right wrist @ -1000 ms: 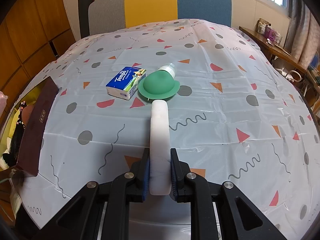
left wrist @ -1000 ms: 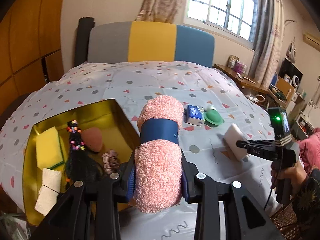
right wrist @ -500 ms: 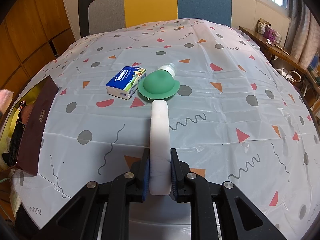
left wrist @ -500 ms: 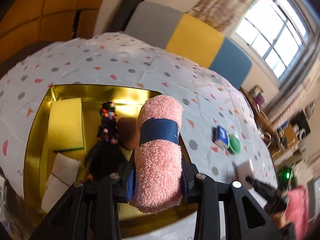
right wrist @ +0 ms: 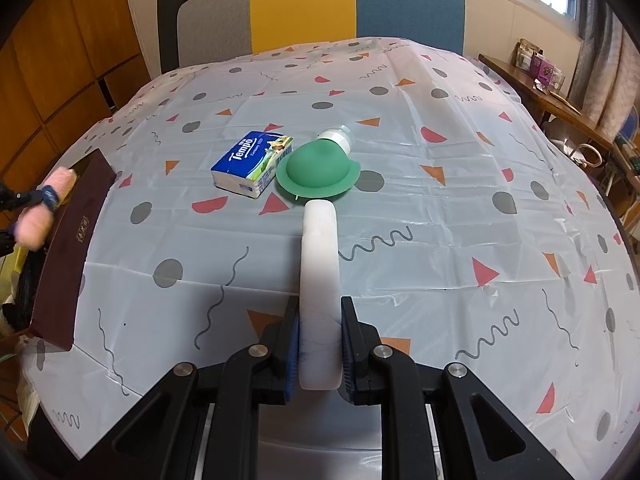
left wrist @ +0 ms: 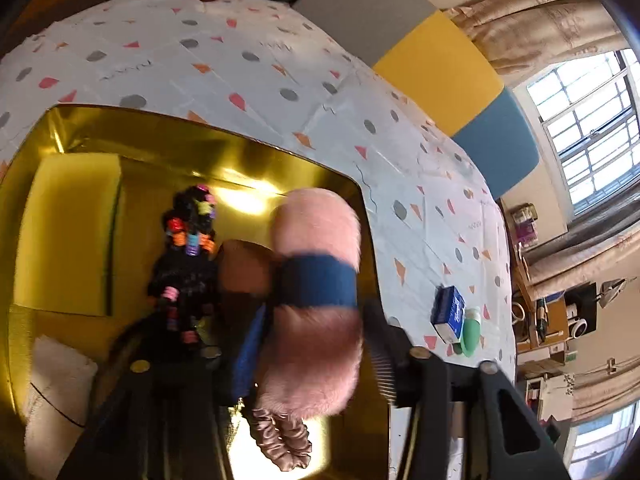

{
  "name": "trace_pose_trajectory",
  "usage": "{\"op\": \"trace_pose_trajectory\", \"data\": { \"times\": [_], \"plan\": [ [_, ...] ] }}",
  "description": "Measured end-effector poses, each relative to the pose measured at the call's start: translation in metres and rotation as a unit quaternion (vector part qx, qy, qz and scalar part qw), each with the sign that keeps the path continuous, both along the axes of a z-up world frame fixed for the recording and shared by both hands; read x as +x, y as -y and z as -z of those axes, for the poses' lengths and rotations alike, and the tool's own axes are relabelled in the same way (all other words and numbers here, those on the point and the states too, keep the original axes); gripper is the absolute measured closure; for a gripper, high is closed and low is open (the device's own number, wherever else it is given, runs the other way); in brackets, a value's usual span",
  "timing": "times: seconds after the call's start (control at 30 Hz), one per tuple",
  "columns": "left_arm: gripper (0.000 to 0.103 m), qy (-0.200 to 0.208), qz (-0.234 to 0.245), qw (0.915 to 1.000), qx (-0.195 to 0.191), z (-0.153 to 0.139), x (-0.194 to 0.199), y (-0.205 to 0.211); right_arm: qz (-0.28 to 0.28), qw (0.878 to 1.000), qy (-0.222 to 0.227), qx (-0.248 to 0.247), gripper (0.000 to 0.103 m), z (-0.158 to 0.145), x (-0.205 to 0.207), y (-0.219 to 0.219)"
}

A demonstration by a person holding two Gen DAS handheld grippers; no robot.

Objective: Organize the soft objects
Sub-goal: 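Carry the pink towel roll over the gold tray with the left gripper, then open the left gripper to drop the pink towel into the tray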

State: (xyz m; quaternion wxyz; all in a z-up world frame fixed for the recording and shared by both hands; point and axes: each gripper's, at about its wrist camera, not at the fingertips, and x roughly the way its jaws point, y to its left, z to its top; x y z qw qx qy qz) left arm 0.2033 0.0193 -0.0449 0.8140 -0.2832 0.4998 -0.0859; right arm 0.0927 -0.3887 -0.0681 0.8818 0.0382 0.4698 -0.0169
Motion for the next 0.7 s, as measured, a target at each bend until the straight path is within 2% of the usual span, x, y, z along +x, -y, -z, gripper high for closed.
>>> {"op": "trace_pose_trajectory", "data": {
  "times": [0.1,0.27,0.4,0.47,0.7],
  "plan": [
    [0.045,0.012,0.009,0.9998,0.009,-0.007,-0.005,0.002,0.000,1.000,0.000,-0.001,0.085,0.000,0.000,0.000],
    [0.045,0.048,0.010,0.9952,0.084,-0.024,-0.033,0.000,-0.001,1.000,0.000,-0.005,0.085,0.000,0.000,-0.001],
    [0.045,0.091,0.027,0.9800,0.175,-0.039,-0.067,0.001,-0.003,1.000,0.000,-0.008,0.085,0.000,0.000,-0.002],
    [0.045,0.110,0.033,0.9720,0.205,-0.045,-0.081,0.001,-0.003,1.000,0.001,-0.010,0.085,0.000,0.000,-0.003],
    [0.045,0.132,0.024,0.9609,0.242,-0.054,-0.116,-0.008,-0.004,1.000,0.004,-0.021,0.085,0.000,-0.001,-0.007]
  ]
}}
